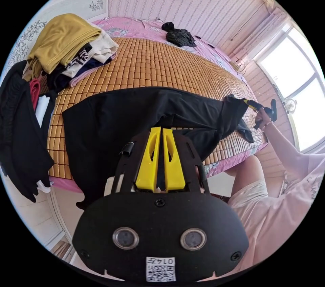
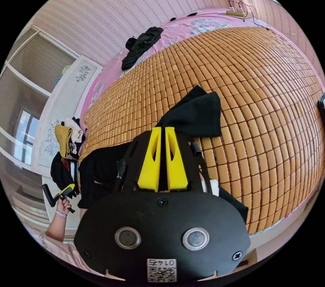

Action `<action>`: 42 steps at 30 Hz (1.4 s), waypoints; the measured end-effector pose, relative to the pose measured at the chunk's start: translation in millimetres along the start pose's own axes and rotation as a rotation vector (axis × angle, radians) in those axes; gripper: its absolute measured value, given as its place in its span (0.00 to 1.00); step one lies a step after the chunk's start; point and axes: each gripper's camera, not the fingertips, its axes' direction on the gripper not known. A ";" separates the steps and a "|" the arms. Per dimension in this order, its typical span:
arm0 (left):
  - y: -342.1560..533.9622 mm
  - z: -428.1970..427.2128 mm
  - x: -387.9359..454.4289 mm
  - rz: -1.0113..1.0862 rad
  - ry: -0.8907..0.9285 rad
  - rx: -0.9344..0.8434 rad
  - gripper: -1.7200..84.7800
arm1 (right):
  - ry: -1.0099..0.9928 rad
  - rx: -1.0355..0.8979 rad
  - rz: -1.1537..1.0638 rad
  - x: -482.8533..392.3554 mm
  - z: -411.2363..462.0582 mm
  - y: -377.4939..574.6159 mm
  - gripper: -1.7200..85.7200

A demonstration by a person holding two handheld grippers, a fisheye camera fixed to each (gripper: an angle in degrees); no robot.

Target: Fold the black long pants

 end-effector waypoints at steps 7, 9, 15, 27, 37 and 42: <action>-55.7 49.6 82.3 0.243 0.053 -0.056 0.01 | 0.182 -0.101 -0.010 0.2 -126.1 159.8 0.07; -72.0 68.3 106.2 0.303 0.050 -0.081 0.02 | 0.296 -0.181 0.072 14.5 -132.9 188.5 0.09; -115.4 146.1 180.2 0.452 -0.070 -0.204 0.06 | 0.294 -0.068 0.047 9.0 -130.4 167.0 0.11; -111.5 196.3 222.6 0.573 -0.314 -0.405 0.01 | 0.344 -0.317 -0.144 -28.2 63.6 39.9 0.12; -114.2 194.3 214.6 0.490 -0.262 -0.382 0.01 | 0.277 -0.327 -0.316 -61.2 52.4 45.2 0.02; -114.7 174.6 235.8 0.574 -0.201 -0.294 0.01 | 0.252 -0.110 -0.397 -92.5 -59.7 0.0 0.03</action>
